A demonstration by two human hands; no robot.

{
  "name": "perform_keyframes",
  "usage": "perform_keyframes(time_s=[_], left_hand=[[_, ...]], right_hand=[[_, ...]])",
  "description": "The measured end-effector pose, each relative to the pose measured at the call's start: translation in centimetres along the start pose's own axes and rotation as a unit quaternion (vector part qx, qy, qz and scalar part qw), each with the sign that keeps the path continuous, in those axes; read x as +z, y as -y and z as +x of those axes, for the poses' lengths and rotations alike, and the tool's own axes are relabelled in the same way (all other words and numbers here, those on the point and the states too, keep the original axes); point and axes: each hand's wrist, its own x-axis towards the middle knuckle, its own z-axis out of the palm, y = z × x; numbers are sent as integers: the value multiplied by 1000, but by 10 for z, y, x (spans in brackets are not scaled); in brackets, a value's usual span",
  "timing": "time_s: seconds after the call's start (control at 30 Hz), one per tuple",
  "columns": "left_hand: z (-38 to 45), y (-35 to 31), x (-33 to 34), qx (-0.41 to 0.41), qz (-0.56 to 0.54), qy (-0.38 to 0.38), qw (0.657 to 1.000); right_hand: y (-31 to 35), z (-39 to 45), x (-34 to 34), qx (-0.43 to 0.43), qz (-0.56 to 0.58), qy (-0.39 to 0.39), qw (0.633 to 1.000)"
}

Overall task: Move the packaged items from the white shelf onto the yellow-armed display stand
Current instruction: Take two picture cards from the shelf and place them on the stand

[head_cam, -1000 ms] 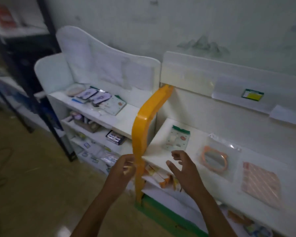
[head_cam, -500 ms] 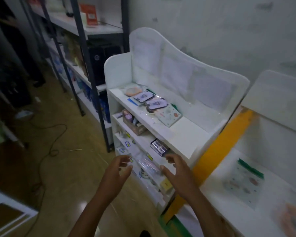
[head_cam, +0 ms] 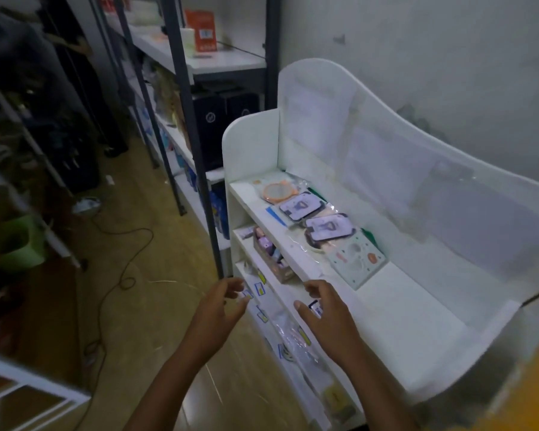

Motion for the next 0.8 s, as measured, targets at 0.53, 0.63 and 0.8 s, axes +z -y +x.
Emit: perform_keyframes(time_s=[0.53,0.63,0.8], left_hand=[[238,40,-13,112,10,162,980],[271,36,-4,117,-4,196,974],[310,34,18,114,-17,236,965]], right_hand=[[19,159,30,103,-48,-113,987],[21,172,27,124,-52,-144,980],[10,191,17,178,-59,-177,966]])
